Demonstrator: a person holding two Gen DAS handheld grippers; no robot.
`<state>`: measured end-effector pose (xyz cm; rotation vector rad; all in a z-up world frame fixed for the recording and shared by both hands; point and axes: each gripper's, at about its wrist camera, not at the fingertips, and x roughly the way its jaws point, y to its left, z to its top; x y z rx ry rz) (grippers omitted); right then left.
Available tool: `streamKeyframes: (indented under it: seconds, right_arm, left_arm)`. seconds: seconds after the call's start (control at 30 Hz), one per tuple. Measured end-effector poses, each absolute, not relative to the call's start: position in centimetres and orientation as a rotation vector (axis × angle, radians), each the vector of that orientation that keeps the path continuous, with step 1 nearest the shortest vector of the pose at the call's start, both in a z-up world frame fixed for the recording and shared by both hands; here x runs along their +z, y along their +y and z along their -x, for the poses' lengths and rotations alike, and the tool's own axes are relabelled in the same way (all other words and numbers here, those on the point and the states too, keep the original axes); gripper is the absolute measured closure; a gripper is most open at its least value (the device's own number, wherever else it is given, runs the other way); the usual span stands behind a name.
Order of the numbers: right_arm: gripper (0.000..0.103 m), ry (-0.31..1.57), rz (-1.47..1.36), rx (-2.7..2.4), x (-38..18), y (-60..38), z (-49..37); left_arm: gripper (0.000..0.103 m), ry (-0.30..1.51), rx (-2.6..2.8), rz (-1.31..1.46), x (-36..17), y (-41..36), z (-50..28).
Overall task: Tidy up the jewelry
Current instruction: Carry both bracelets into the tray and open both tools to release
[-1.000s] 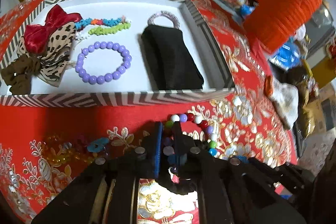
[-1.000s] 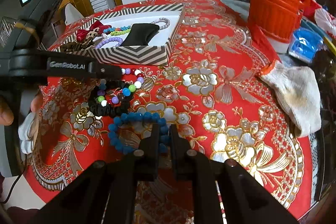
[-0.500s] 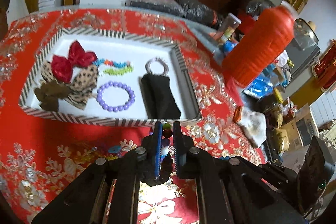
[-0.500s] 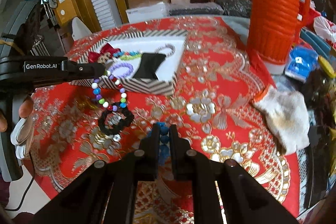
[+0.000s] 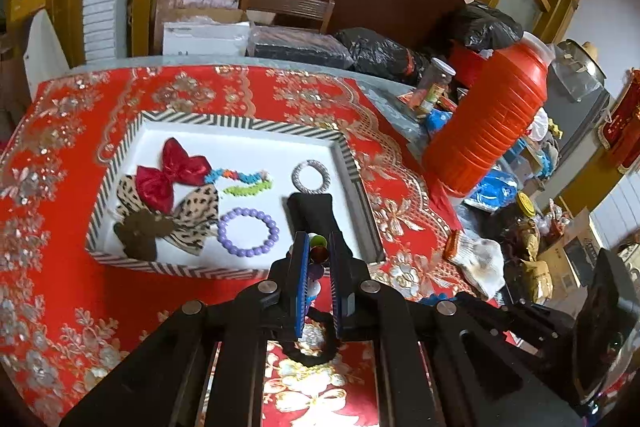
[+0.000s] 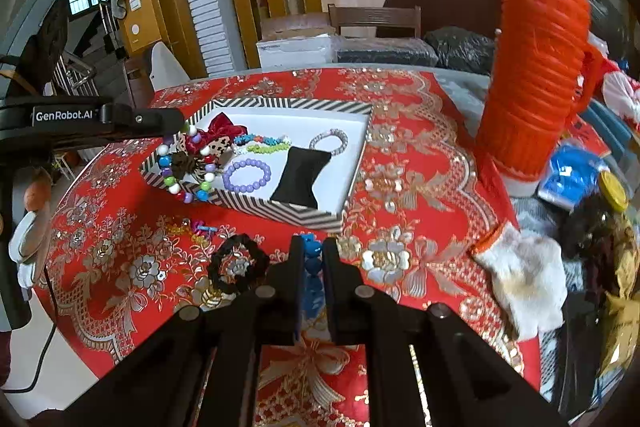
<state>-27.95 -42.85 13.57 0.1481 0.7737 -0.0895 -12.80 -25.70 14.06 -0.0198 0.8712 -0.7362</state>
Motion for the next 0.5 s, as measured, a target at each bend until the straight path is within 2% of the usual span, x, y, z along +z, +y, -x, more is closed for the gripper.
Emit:
streamKeyframes:
  seconds: [0.5]
  right_arm:
    - [0.094,0.776,-0.086,-0.064,15.1,-42.4,24.0]
  left_arm:
    - [0.101,0.835,-0.656,-0.073,13.7,-26.1,10.2]
